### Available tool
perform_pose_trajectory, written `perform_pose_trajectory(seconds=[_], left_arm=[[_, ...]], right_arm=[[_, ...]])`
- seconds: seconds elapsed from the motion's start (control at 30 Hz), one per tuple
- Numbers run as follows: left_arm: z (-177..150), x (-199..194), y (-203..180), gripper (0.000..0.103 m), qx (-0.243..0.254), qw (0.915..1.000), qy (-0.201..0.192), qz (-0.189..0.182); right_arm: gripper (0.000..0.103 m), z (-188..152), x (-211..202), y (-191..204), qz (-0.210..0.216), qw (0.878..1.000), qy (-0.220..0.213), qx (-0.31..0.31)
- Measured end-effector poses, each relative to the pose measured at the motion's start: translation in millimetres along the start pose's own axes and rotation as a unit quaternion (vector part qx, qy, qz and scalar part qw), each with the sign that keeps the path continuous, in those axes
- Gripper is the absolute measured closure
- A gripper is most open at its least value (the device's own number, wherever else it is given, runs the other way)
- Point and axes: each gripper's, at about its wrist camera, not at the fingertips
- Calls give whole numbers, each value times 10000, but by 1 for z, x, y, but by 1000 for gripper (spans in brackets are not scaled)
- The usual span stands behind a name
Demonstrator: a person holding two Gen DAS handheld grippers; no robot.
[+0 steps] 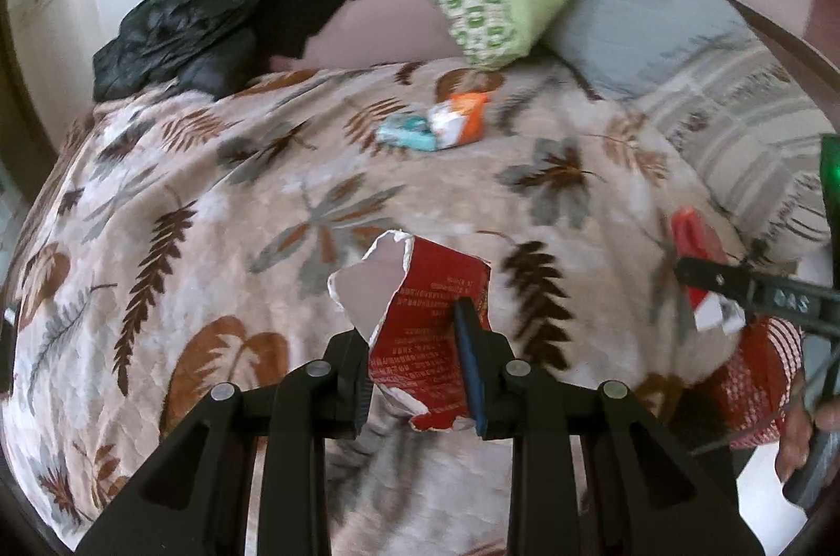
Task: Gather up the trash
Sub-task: 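Carry the red wrapper and cigarette pack to the wastebasket and open both tools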
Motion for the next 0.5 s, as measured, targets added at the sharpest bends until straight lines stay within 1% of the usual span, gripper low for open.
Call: perform_pose_trajectory(seconds=[0.1,0.27,0.4,0.5], left_arm=[[-1,-12,-23,76,222,9996,-75,-142],[4,-34,-72,76,782,9957,-257,-429],[9,-49,-115,76,1235,9889,-379,-730],[13,-51,-152,76,1532,9824,-350,-1006]], right_arm=[[43,-23,-26,-24,15,9993,-99,363],[43,-59,-72,-52,-310,9963,-494,628],[43,-86,-108,-89,-414,9897,-779,1130],[43,-106,-130,-120,-665,9827,-973,1430]])
Point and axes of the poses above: each gripper's, at about its wrist camera, not at the fingertips, and x roughly the way its jaws point, y to its left, z to its top, and after that the axes turned 3 degrees about y, right-handed
